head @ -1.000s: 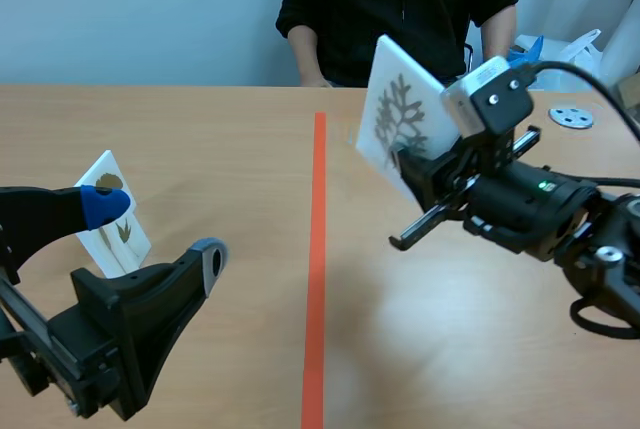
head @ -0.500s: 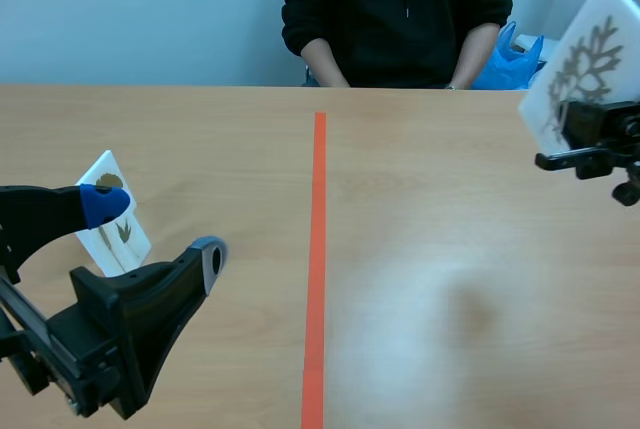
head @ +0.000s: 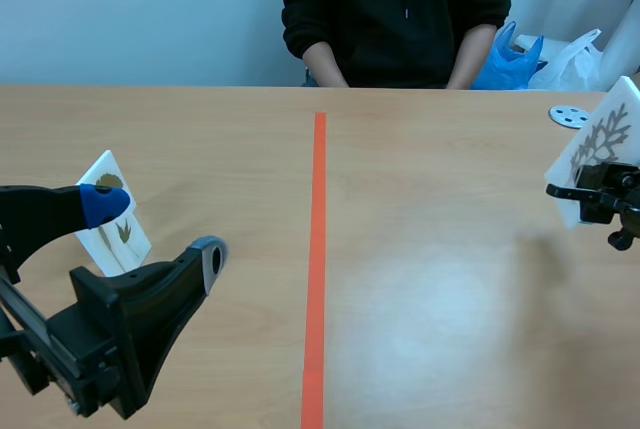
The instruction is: Sort the leaf by its shape. The table is split by an orange tape line. A compound leaf with several leaflets goes to the left side, a simple leaf with one blade goes to the right side. Return to the home posture when a red brick is placed on the table.
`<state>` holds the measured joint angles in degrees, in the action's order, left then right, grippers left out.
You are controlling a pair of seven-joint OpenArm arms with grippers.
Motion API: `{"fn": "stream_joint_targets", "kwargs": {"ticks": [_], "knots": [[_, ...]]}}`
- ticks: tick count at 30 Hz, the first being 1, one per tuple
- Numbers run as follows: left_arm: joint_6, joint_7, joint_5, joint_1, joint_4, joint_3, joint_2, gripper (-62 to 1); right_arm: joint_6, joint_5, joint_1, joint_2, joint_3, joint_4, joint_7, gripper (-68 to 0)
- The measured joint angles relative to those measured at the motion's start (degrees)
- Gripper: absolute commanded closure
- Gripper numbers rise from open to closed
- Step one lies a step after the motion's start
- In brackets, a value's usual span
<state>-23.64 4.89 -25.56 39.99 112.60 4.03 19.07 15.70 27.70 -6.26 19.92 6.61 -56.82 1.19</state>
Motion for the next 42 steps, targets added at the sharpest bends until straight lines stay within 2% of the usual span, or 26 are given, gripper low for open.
{"fn": "stream_joint_targets", "kwargs": {"ticks": [3,7,9,14,18,23,24,27,28,31,35,37,42], "knots": [[0.0,0.0,0.0,0.0,0.0,0.0,0.0,-62.3,-0.1,-0.3,-4.3,-0.6,0.0,4.5,0.7,-3.5],[0.0,0.0,0.0,0.0,0.0,0.0,0.0,-62.3,-0.4,-3.1,-9.0,-2.1,-0.4,10.4,2.7,-3.5],[0.0,0.0,0.0,0.0,0.0,0.0,0.0,-62.3,-2.6,-5.0,-10.3,-2.6,-2.3,13.2,4.9,-3.5],[0.0,0.0,0.0,0.0,0.0,0.0,0.0,-62.3,-5.7,-9.1,-11.0,-3.3,-6.4,17.1,7.8,-3.8],[0.0,0.0,0.0,0.0,0.0,0.0,0.0,-62.3,-6.0,-10.4,-10.9,-3.2,-7.4,17.1,7.8,-12.1],[0.0,0.0,0.2,0.0,0.0,0.0,0.0,-62.3,-5.9,-10.3,-10.8,-3.2,-7.8,16.8,7.8,-14.7],[0.0,0.0,0.2,0.0,0.0,0.0,0.0,-62.3,-5.9,-10.3,-10.8,-3.2,-7.8,16.8,7.8,-17.5],[0.0,0.0,0.2,0.0,0.0,0.0,0.0,-62.3,-5.9,-10.2,-10.8,-3.2,-7.8,16.8,7.8,-34.7],[0.0,0.0,0.2,0.0,0.0,0.0,0.0,-62.3,-5.8,-10.1,-10.8,-3.2,-7.8,16.8,7.8,-38.1],[0.0,0.0,0.2,0.0,0.0,0.0,0.0,-62.3,-5.8,-8.7,-10.8,-3.2,-7.8,16.3,8.0,-39.4],[0.0,0.0,0.2,0.0,0.0,0.0,0.0,-62.3,-4.3,-7.8,-10.7,-3.0,-7.8,13.3,7.9,-41.8],[0.0,0.0,0.2,0.0,0.0,0.0,0.0,-62.3,-3.2,-6.5,-10.5,-2.5,-7.8,10.6,6.8,-41.8],[0.0,0.0,1.6,0.0,0.0,0.0,0.0,-62.3,-3.3,-4.1,-8.3,0.1,-5.9,-0.8,1.1,-41.8]]}}
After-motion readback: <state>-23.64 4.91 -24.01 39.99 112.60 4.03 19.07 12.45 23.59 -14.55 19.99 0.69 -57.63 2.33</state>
